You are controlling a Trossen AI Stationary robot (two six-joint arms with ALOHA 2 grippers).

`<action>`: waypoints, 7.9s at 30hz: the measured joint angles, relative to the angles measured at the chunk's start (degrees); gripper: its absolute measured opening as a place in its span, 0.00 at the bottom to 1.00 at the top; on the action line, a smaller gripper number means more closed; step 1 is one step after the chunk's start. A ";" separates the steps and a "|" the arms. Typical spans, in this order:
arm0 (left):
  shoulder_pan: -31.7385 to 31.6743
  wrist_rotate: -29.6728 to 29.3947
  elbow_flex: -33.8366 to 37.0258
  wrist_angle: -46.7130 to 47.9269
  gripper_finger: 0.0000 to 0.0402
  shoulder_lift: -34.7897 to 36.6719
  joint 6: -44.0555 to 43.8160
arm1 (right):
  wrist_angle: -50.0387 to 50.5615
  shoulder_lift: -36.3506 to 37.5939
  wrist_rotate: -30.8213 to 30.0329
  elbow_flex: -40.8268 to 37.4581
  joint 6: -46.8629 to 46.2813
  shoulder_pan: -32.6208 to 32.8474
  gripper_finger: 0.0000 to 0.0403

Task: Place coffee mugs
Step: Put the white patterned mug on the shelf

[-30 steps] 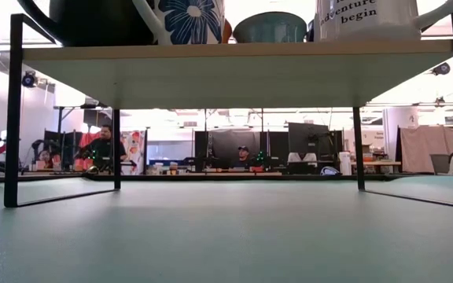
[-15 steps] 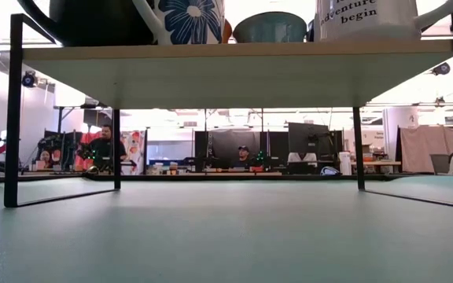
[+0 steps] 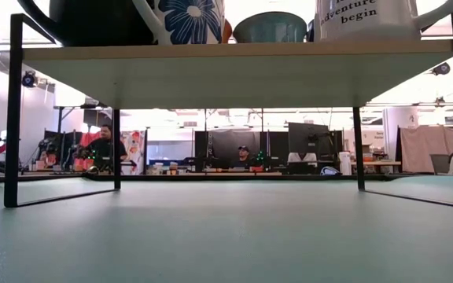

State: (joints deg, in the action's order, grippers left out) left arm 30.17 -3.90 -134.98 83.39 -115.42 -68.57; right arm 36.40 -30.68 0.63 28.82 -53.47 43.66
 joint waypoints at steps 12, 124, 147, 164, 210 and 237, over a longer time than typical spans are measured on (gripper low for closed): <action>-2.74 -0.03 0.00 -3.75 0.02 0.73 5.48 | 0.61 -0.07 1.32 -4.94 -0.52 -0.02 0.17; -19.84 -1.85 0.10 -6.72 0.04 -2.03 36.45 | 1.03 13.68 -9.27 -7.72 2.69 -0.05 0.17; -19.84 -1.57 0.50 -5.94 0.05 -2.05 36.43 | 1.05 13.66 -9.29 -7.71 2.69 -0.04 0.17; -19.84 -0.11 0.59 -6.26 0.07 -3.39 36.99 | 1.03 13.67 -9.29 -7.71 2.69 -0.04 0.17; -19.60 1.55 0.35 -6.05 0.05 -3.96 38.64 | 1.03 13.64 -9.29 -7.71 2.69 -0.05 0.17; -19.66 1.51 0.02 -8.41 0.19 -3.80 37.80 | 1.03 13.64 -9.29 -7.71 2.69 -0.05 0.17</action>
State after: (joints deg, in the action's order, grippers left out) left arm 10.50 -2.39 -134.96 74.98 -119.22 -30.77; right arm 37.43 -17.04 -8.66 21.10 -50.78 43.60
